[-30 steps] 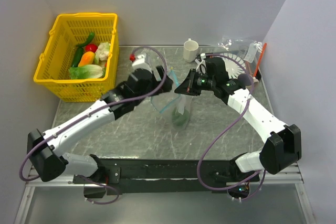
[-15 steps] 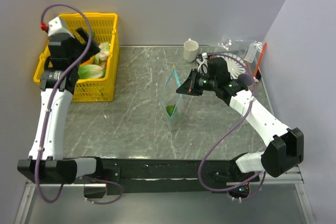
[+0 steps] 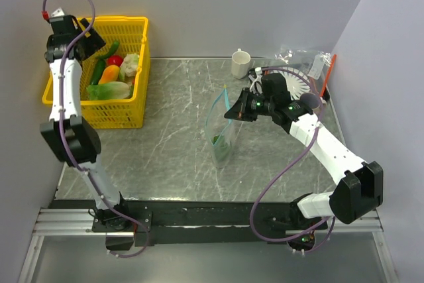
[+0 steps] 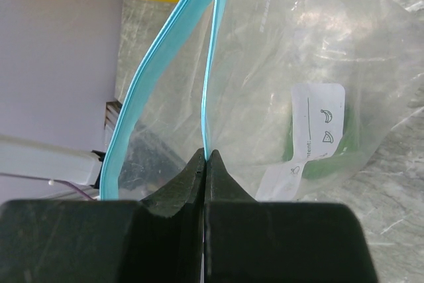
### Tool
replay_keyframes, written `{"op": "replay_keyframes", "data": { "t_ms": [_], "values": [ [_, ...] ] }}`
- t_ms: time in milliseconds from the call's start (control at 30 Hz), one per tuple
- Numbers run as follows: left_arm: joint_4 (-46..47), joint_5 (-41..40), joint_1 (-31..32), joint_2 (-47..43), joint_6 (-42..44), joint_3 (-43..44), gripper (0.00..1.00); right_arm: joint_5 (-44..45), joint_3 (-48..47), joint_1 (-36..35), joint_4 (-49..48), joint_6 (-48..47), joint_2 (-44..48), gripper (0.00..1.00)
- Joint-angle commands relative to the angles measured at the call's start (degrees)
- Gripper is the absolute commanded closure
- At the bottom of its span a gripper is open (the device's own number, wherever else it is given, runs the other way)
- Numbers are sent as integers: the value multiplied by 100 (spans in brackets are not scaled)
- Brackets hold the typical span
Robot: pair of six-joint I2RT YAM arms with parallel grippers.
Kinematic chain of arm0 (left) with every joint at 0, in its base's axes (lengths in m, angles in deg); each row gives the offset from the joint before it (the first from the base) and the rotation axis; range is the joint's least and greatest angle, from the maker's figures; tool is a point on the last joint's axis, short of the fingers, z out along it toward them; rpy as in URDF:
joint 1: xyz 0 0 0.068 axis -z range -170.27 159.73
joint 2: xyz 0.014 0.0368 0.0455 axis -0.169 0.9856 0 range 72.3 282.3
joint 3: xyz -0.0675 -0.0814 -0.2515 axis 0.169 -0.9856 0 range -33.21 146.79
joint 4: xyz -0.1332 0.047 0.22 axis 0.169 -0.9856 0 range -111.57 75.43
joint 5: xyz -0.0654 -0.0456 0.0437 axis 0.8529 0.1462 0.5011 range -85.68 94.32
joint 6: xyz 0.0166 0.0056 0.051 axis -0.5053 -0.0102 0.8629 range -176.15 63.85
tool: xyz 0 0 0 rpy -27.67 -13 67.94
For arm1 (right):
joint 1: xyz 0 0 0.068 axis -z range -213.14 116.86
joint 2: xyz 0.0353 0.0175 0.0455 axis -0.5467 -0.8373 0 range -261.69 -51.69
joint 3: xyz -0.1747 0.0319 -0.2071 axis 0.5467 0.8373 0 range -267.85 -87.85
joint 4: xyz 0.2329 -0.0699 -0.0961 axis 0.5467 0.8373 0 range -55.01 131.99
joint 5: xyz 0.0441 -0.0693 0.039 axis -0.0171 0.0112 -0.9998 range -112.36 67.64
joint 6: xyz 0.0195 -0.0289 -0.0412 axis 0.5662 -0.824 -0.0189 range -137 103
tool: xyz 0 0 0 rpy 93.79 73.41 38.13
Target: Place the food in the zip-top bag and seal the zipper
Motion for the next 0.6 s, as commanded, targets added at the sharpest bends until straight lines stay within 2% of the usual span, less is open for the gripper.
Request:
{"op": "replay_keyframes", "data": {
  "t_ms": [0, 267, 333, 433, 567],
  "values": [
    [461, 507, -30, 667, -344, 811, 1, 65, -137, 28, -26, -116, 209, 100],
    [2254, 833, -39, 1485, -1618, 285, 1, -14, -163, 19, -132, -19, 147, 100],
    [2902, 885, -39, 1678, -2250, 65, 1, 12, -199, 1, -70, -37, 112, 100],
    [3310, 1009, -48, 2100, -3252, 99, 1, 91, -190, 10, -79, -37, 112, 100],
    [3951, 773, -48, 2549, -4254, 161, 1, 109, -225, 10, 0, -46, 51, 100]
  ]
}}
